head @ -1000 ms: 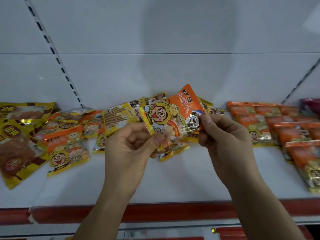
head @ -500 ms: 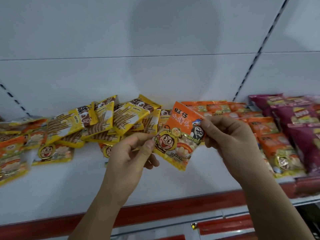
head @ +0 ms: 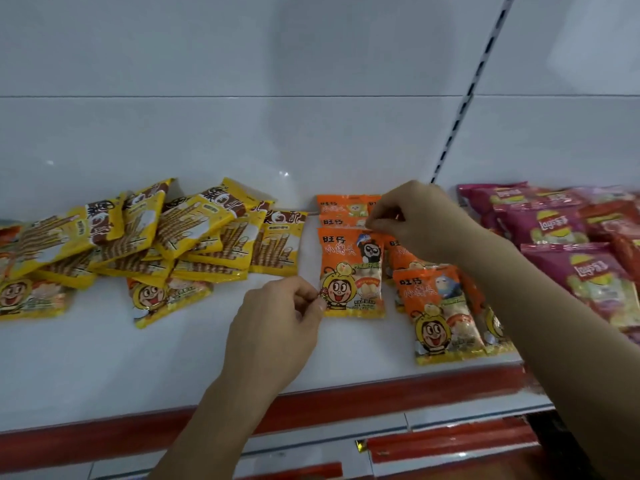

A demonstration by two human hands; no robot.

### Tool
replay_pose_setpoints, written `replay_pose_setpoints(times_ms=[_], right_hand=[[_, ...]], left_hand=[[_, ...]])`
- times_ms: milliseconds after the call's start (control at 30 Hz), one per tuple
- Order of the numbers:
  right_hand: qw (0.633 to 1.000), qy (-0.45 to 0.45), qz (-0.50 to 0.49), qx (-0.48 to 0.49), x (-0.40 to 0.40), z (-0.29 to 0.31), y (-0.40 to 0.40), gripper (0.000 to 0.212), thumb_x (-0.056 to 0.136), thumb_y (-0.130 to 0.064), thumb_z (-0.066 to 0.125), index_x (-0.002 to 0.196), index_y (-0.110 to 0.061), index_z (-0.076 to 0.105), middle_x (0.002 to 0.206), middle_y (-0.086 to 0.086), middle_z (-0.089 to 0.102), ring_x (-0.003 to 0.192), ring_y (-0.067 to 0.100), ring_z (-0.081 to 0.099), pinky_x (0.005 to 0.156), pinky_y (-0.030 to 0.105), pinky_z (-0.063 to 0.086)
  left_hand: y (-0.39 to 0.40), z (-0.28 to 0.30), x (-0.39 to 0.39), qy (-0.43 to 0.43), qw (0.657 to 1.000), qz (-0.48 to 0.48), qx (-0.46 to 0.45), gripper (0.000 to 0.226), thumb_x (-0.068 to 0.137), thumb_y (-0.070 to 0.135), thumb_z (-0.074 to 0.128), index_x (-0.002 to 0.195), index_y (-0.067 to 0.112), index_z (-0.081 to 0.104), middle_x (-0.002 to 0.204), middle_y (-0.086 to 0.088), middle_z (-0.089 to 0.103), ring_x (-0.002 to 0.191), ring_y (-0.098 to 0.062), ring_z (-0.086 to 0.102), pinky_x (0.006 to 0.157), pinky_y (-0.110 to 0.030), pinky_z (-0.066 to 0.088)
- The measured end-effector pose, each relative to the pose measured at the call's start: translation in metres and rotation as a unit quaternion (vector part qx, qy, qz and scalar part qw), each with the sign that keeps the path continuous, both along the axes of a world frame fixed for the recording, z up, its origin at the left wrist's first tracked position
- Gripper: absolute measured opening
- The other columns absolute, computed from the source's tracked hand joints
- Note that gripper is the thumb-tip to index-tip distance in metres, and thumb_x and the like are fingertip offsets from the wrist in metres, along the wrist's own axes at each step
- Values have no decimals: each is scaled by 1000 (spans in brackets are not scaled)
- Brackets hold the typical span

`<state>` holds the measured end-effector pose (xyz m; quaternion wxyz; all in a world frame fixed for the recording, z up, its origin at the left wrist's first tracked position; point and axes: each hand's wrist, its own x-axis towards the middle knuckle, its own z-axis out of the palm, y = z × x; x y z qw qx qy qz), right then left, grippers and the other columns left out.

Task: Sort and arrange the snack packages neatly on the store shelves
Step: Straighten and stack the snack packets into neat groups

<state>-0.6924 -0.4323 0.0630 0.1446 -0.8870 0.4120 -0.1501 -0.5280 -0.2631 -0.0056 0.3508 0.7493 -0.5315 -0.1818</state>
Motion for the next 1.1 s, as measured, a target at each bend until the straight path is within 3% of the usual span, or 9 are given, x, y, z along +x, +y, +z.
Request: replay_pose_setpoints(times_ms=[133, 200, 300, 433, 533, 633, 733, 967, 1100], right_hand=[[998, 38, 47, -8, -1, -3, -11, 15, 98, -15, 64, 103, -21, 76, 92, -11, 69, 72, -8, 55, 59, 0, 36], [997, 45, 56, -19, -1, -5, -14, 14, 98, -14, 65, 104, -22, 75, 92, -12, 67, 72, -8, 53, 58, 2, 35], [996, 51, 60, -37, 0, -8, -17, 12, 96, -15, 67, 103, -21, 75, 95, -7, 70, 74, -5, 54, 63, 10, 38], [996, 52, 53, -57, 0, -7, -16, 8, 94, -18, 70, 101, -20, 74, 96, -7, 72, 81, 6, 63, 75, 27, 56], [995, 35, 51, -76, 4, -4, -8, 8, 95, -20, 69, 101, -19, 74, 96, -7, 72, 82, 7, 62, 78, 33, 57], [992, 28, 60, -106, 19, -1, 4, 10, 96, -22, 65, 104, -20, 72, 97, -5, 68, 79, 8, 56, 75, 32, 52], [987, 1, 87, -131, 50, 4, 24, 14, 97, -25, 64, 109, -21, 70, 100, -1, 64, 87, 19, 59, 78, 41, 52], [977, -35, 159, -137, 162, 12, 75, 21, 94, -27, 65, 115, -24, 68, 111, 1, 64, 102, 26, 55, 86, 45, 48], [969, -47, 202, -131, 227, 7, 108, 17, 93, -26, 64, 110, -24, 68, 109, 2, 64, 104, 29, 55, 85, 46, 49]], left_hand=[[-3, -1, -11, -66, 998, 13, 8, 10, 92, 38, 69, 85, 31, 69, 75, 17, 61, 67, -1, 58, 55, -22, 43], [-4, -3, -14, -82, 996, 21, 12, 11, 92, 40, 70, 85, 32, 70, 77, 17, 61, 69, -2, 58, 57, -24, 47], [-5, -5, -15, -95, 995, 26, 10, 12, 90, 42, 71, 85, 32, 69, 78, 16, 60, 71, -4, 58, 59, -26, 50], [-4, -5, -12, -95, 995, 13, 3, 12, 91, 43, 70, 84, 33, 68, 79, 17, 60, 71, -2, 57, 58, -24, 47], [0, -2, 1, -103, 994, 7, -21, 7, 90, 37, 73, 90, 31, 70, 84, 16, 58, 73, -4, 56, 61, -26, 47], [9, 5, 27, -142, 988, 17, -57, 13, 89, 27, 75, 101, 26, 71, 99, 10, 56, 86, -12, 58, 67, -31, 49], [26, 18, 60, -168, 981, 27, -89, 13, 87, 25, 76, 100, 26, 71, 105, 9, 55, 94, -14, 57, 72, -32, 48], [75, 29, 165, -200, 970, 110, -88, 12, 89, 24, 72, 100, 28, 68, 104, 9, 53, 91, -15, 53, 73, -32, 44], [107, 27, 233, -200, 961, 169, -85, 15, 87, 21, 74, 101, 26, 68, 106, 4, 57, 93, -21, 60, 77, -38, 51]])
